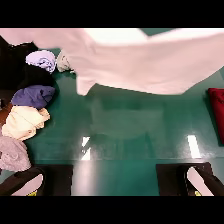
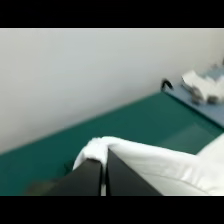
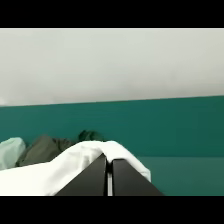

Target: Fold the shirts.

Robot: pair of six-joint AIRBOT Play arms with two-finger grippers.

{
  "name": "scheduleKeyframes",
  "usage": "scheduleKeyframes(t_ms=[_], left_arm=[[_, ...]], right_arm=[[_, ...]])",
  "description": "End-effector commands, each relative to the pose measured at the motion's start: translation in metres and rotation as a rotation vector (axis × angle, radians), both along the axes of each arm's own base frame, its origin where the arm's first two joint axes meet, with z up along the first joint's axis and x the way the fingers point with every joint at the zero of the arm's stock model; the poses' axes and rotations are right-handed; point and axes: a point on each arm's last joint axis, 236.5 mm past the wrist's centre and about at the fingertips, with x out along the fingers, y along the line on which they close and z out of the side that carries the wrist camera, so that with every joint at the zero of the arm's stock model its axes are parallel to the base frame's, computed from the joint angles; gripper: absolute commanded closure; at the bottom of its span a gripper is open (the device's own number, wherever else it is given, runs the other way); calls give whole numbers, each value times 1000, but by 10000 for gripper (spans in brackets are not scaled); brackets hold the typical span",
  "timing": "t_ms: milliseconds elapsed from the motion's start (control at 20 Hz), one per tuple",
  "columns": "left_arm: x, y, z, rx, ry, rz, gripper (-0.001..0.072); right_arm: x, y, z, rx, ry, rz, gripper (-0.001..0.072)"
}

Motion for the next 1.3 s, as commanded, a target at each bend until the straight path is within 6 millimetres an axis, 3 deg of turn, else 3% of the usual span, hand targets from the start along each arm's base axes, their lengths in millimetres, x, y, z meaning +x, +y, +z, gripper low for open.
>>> scheduleKeyframes(t_ms=[0,150,250,350,500,600,750,850,1000,1150,1250], left_arm=[[-70,41,56,-5,-242,179,685],[-103,41,65,-8,-283,174,685],[-101,38,52,-3,-221,158,685],[-81,34,23,23,-106,144,685],[-24,28,-49,63,137,127,685],[17,22,-123,105,379,100,685],[66,17,-221,153,667,68,685],[96,16,-270,165,783,64,685],[134,15,-334,184,936,55,684],[168,17,-384,229,992,53,684],[192,24,-405,238,979,92,684]], right_arm=[[-26,-6,42,-79,-90,-67,692],[-40,-15,49,-77,-86,-132,692],[-43,-28,36,-39,-29,-188,692],[-37,-49,10,19,45,-244,693],[-20,-74,-53,123,268,-251,694],[-9,-94,-102,158,459,-268,694],[13,-105,-177,75,768,-280,694],[38,-98,-215,-12,896,-255,694],[81,-65,-271,-51,1015,-133,694],[122,-50,-325,-62,1065,-82,694],[149,-48,-349,-60,1035,-83,694]])
